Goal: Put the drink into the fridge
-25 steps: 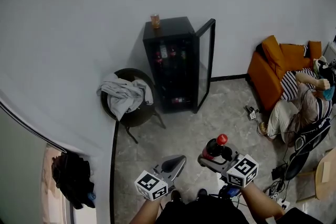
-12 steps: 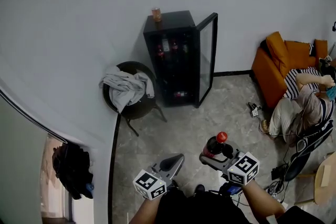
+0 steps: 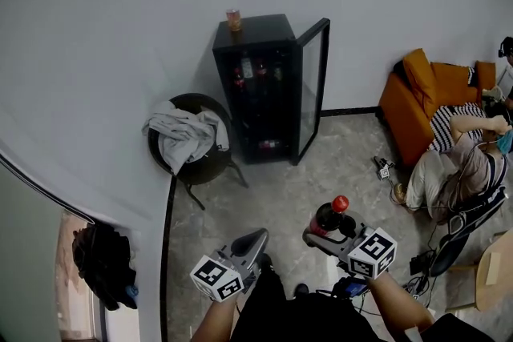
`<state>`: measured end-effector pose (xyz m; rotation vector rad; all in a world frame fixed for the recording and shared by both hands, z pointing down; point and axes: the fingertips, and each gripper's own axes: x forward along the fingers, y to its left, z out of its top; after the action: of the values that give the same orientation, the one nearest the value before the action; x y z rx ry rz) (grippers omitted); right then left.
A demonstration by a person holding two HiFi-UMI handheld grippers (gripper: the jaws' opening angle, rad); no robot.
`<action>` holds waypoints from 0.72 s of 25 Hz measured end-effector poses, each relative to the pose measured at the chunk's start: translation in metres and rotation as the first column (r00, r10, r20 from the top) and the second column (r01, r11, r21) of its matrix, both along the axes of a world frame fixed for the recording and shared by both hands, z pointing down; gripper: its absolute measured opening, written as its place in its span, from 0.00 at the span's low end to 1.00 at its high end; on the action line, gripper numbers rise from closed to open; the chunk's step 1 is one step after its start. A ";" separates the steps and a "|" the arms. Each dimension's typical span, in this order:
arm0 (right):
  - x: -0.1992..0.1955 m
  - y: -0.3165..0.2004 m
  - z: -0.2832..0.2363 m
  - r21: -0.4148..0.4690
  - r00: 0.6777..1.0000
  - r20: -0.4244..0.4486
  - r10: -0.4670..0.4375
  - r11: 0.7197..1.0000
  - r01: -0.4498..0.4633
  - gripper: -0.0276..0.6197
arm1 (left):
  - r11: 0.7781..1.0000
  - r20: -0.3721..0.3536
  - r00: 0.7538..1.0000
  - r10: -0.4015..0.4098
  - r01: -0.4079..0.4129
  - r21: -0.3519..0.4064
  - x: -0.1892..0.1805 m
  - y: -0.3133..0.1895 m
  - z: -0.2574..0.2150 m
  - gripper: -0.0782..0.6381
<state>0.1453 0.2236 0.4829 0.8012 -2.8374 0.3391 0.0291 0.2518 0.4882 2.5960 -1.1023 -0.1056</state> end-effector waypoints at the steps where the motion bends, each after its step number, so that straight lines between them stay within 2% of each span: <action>1: -0.001 -0.006 -0.001 -0.004 1.000 0.006 0.006 1.000 -0.006 0.55 | 1.000 0.011 1.000 0.003 -0.003 0.004 -0.004 -0.007 0.000 0.12; 4: -0.010 -0.025 0.001 -0.002 1.000 -0.007 0.018 1.000 -0.018 0.55 | 1.000 0.032 0.999 0.020 -0.020 0.002 -0.016 -0.028 0.005 0.12; 11: -0.053 -0.090 0.001 -0.010 0.999 -0.042 0.035 0.999 -0.035 0.55 | 0.998 0.004 0.998 0.057 -0.057 0.002 -0.052 -0.097 0.009 0.12; 18: -0.098 -0.142 -0.012 -0.034 0.997 0.008 0.079 0.996 -0.079 0.55 | 0.995 -0.003 0.995 0.095 -0.095 0.031 -0.099 -0.150 -0.001 0.12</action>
<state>0.0473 0.0814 0.4712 0.9088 -2.8056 0.4021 -0.0698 0.1017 0.4871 2.6693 -0.9812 -0.1073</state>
